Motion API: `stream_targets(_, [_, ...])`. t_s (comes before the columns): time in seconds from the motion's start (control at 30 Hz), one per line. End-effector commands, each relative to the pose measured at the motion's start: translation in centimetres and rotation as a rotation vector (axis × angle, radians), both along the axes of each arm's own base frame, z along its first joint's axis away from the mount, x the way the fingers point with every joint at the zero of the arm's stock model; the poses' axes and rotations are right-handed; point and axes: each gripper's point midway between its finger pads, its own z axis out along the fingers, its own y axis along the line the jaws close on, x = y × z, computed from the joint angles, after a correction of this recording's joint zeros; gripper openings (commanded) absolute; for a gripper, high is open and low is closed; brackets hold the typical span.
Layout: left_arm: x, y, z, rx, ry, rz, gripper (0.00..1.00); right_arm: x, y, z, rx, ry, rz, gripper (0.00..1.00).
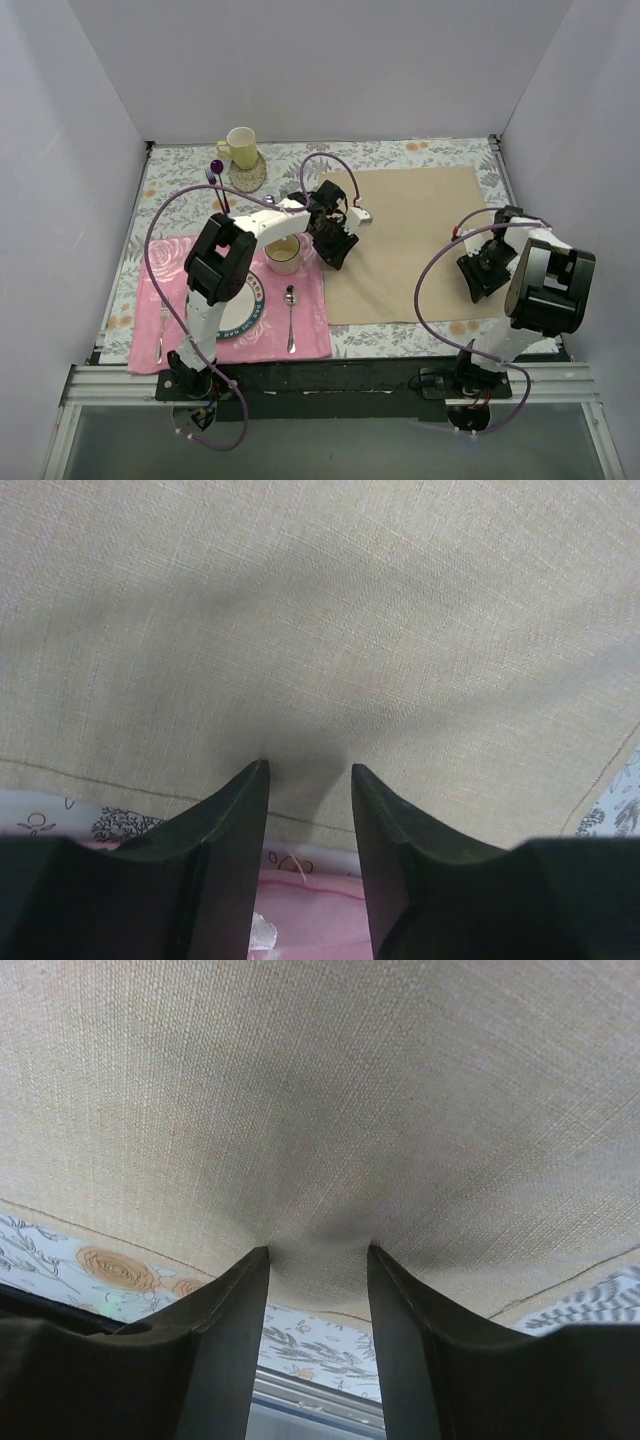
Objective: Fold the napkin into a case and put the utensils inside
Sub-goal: Pick up the flattened napkin from the center of the board.
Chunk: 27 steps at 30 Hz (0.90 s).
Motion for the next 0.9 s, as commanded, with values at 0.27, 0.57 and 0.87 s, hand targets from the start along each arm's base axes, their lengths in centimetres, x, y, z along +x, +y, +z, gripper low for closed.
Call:
stream_targets(0.27, [-0.3,-0.3,9.4,-0.232,0.003,-0.014,0.51,2.1,2.5,7.4,0.118,-0.193,-0.02,0.61])
stream_targets(0.57, [12.8,-1.8,19.5,-0.509,-0.236,0.291,0.79,24.0,1.8,18.8,0.336,-0.693,-0.285,0.85])
stream_targets(0.87, [21.2,1.7,17.0,-0.437,-0.476,0.609,0.9,35.7,-1.5,15.9,0.35,-0.868,-0.395,0.99])
